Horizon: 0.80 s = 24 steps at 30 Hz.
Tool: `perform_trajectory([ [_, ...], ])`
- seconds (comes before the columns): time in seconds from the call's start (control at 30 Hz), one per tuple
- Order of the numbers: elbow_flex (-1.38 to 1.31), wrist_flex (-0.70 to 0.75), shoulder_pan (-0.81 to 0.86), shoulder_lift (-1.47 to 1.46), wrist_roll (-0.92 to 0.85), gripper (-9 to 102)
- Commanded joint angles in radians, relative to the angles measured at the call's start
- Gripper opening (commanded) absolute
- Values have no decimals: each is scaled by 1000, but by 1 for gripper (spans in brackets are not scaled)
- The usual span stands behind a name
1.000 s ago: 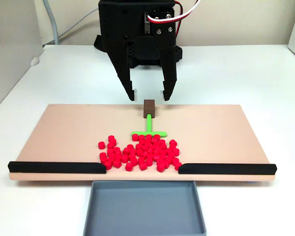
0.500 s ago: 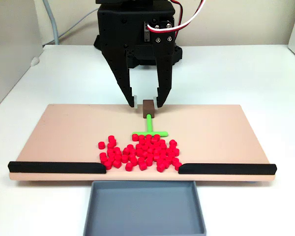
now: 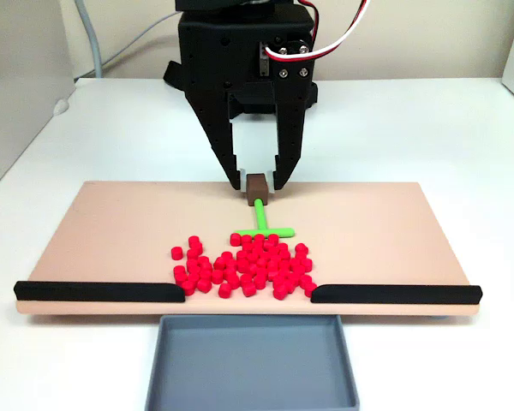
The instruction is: Grasp a green tool by the dark brown handle.
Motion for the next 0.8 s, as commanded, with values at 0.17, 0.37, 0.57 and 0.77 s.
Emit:
perform_trajectory([
  [0.17, -31, -3, -8, 5, 9, 8],
  [0.37, -31, -3, -11, -5, 14, 0],
  [0.57, -31, 2, -25, 9, 43, 0],
  [0.77, -31, 75, -32, 91, 61, 0],
])
